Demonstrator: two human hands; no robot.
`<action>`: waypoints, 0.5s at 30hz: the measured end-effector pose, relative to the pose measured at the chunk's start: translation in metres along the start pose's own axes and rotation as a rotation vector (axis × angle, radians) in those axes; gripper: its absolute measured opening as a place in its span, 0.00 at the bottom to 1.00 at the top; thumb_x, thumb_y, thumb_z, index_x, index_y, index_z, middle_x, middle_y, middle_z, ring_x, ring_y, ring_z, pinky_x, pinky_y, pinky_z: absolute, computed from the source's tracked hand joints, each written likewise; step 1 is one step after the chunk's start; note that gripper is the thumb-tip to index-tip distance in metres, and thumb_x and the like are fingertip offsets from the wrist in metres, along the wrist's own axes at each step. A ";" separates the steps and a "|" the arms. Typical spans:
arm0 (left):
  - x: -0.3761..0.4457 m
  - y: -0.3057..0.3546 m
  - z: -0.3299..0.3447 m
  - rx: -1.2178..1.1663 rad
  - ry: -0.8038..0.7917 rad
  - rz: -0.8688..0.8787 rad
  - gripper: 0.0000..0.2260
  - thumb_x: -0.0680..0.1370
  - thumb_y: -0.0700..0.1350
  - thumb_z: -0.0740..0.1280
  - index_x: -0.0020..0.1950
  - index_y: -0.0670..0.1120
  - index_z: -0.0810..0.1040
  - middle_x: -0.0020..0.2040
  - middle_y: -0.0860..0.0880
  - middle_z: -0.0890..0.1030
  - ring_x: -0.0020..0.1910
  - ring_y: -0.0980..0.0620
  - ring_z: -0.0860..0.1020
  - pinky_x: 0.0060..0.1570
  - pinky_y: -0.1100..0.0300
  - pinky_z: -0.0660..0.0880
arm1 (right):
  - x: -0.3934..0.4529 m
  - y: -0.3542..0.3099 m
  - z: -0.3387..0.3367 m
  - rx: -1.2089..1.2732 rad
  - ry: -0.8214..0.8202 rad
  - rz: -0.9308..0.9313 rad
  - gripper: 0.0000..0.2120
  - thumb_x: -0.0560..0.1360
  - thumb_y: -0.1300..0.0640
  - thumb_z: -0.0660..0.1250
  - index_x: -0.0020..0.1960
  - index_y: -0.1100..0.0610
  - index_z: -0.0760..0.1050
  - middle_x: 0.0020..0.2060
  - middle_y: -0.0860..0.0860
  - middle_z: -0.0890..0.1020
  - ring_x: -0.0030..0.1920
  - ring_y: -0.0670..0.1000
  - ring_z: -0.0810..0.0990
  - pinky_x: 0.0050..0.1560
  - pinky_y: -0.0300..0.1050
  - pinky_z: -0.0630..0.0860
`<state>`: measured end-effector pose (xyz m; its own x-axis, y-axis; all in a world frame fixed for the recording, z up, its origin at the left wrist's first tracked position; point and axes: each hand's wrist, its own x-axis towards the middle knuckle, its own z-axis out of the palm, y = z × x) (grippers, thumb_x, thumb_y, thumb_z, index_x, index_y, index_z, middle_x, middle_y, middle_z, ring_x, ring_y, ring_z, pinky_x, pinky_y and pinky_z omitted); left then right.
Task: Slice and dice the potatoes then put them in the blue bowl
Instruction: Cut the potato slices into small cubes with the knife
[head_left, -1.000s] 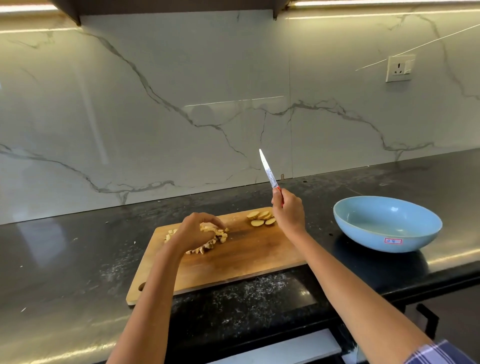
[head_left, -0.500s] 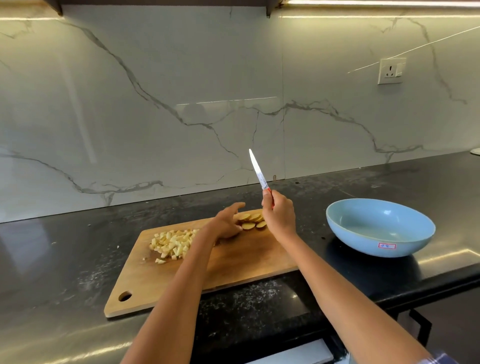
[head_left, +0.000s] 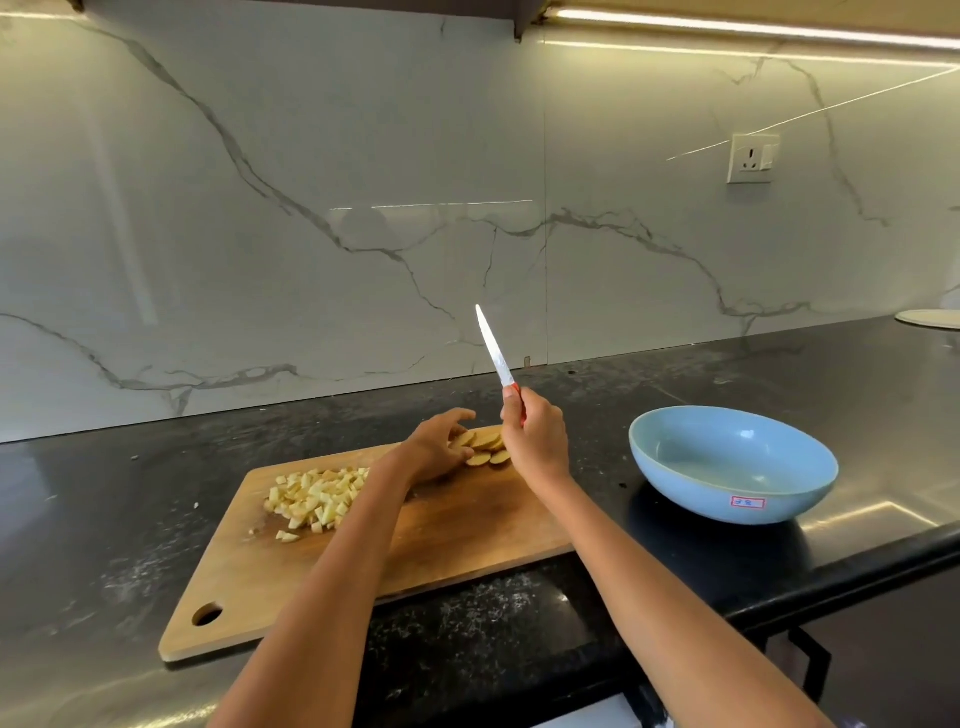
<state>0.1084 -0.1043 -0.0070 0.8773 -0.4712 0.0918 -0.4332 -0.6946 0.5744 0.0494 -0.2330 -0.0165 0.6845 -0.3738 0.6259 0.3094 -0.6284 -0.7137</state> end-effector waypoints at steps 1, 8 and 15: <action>-0.003 0.001 -0.001 0.006 0.057 0.014 0.25 0.78 0.40 0.65 0.73 0.49 0.61 0.67 0.45 0.71 0.67 0.46 0.69 0.66 0.53 0.65 | 0.000 0.000 0.000 -0.005 0.000 0.000 0.15 0.82 0.52 0.54 0.43 0.57 0.74 0.33 0.52 0.78 0.31 0.45 0.74 0.31 0.37 0.70; -0.044 0.011 -0.012 -0.028 0.251 0.177 0.27 0.70 0.46 0.74 0.67 0.46 0.69 0.59 0.47 0.76 0.53 0.53 0.74 0.51 0.68 0.71 | -0.001 -0.002 -0.004 0.005 0.005 0.017 0.14 0.82 0.54 0.53 0.44 0.58 0.73 0.34 0.53 0.77 0.33 0.48 0.75 0.32 0.38 0.70; -0.090 0.004 0.005 0.031 0.073 0.109 0.24 0.66 0.56 0.75 0.57 0.48 0.75 0.54 0.51 0.76 0.49 0.56 0.74 0.47 0.66 0.71 | -0.012 -0.016 -0.019 0.071 0.006 0.093 0.10 0.82 0.58 0.52 0.51 0.60 0.71 0.34 0.49 0.73 0.31 0.45 0.71 0.30 0.36 0.66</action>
<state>0.0267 -0.0676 -0.0165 0.8366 -0.5051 0.2121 -0.5323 -0.6580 0.5326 0.0243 -0.2313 -0.0068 0.7084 -0.4321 0.5580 0.2911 -0.5413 -0.7888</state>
